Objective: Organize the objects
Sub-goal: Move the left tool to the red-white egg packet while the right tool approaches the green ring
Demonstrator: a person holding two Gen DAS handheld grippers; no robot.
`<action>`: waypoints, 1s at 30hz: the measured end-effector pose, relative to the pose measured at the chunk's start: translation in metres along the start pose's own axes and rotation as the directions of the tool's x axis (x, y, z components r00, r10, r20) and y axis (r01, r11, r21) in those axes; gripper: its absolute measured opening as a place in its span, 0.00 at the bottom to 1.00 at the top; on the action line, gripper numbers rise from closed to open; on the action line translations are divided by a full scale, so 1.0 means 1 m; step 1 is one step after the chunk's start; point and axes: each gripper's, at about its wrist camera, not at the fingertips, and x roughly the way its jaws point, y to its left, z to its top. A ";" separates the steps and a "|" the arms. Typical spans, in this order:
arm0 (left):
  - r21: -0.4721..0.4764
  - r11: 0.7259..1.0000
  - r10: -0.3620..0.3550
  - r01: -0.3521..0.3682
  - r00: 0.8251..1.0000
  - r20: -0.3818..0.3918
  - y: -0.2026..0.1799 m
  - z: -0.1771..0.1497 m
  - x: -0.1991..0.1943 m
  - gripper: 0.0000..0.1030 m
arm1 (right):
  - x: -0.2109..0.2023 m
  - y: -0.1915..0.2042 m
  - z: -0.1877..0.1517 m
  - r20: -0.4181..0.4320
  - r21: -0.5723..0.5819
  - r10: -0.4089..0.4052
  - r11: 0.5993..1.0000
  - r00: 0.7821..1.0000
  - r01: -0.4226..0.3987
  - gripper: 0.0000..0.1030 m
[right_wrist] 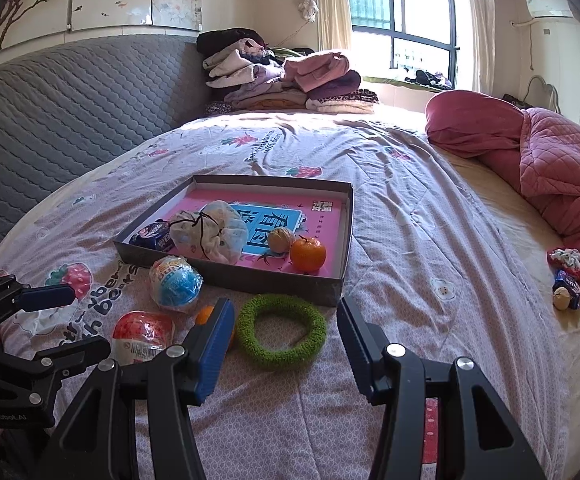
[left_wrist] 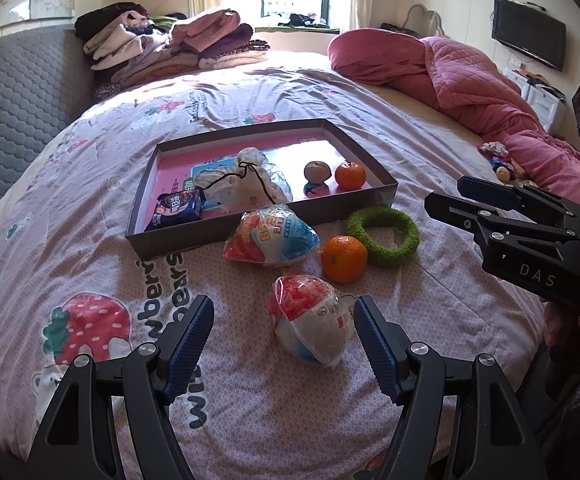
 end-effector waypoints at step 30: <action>-0.009 0.999 -0.036 0.036 0.996 -0.078 -0.010 -0.009 0.027 0.72 | 0.029 -0.013 -0.015 -0.105 0.052 -0.011 0.999 0.994 0.016 0.51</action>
